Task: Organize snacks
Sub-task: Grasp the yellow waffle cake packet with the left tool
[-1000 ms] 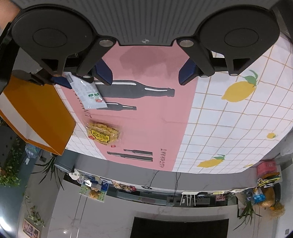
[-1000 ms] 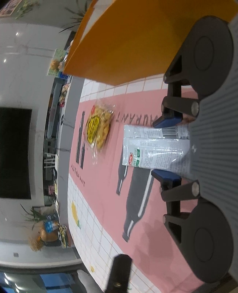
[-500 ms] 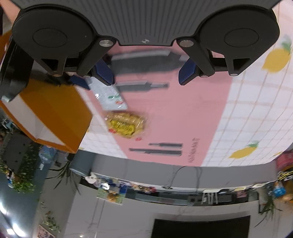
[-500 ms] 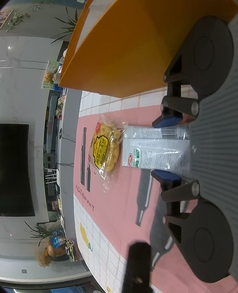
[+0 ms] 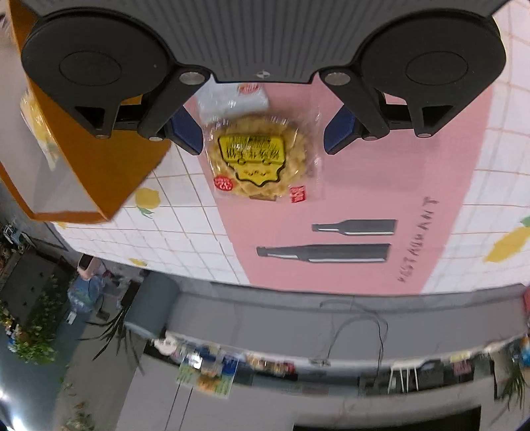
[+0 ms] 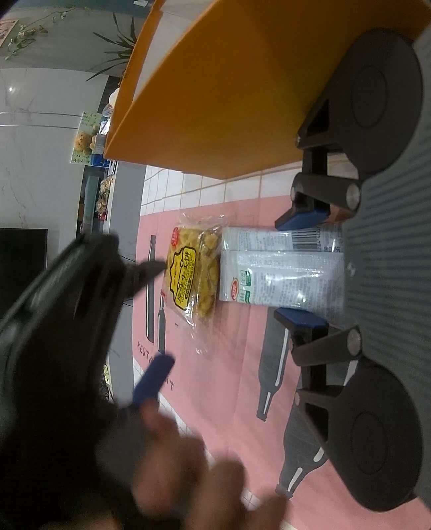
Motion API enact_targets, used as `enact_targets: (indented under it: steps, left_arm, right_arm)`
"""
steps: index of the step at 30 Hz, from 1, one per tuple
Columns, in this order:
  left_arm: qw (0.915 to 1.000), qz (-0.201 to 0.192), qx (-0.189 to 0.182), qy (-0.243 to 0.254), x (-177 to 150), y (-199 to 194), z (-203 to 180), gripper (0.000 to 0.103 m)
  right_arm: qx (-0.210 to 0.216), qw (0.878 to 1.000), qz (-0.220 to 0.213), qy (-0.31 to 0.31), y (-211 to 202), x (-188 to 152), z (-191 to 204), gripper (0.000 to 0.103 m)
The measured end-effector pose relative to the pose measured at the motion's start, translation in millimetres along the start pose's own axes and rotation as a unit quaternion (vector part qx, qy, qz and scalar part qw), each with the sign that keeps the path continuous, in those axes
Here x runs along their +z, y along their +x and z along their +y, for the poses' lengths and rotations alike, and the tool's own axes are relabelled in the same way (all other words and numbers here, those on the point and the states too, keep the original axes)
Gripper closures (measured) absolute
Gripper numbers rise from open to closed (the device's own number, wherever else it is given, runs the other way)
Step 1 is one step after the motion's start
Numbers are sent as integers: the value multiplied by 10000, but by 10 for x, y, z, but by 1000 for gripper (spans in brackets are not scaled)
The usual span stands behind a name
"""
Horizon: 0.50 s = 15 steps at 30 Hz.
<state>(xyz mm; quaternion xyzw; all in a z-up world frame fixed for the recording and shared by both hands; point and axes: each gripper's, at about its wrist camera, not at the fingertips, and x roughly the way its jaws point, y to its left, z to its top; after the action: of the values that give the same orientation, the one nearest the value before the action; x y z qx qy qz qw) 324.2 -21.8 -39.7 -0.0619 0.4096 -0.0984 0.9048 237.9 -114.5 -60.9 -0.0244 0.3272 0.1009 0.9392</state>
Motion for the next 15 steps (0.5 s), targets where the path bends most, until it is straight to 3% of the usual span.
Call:
enact_targets:
  steps: [5, 8, 12, 15]
  left_arm:
    - [9990, 443, 43, 49, 186, 359, -113, 5]
    - [9967, 432, 630, 259, 193, 513, -219, 1]
    - [9956, 472, 814, 19, 149, 677, -221, 0]
    - [9925, 366, 1080, 433, 96, 738, -356, 0]
  right_arm:
    - [21, 10000, -2, 25, -5, 0, -12, 53]
    - [82, 9999, -16, 113, -8, 2, -49, 53]
    - [104, 9999, -24, 132, -8, 5, -63, 53]
    - [101, 9999, -19, 132, 0, 7, -68, 52]
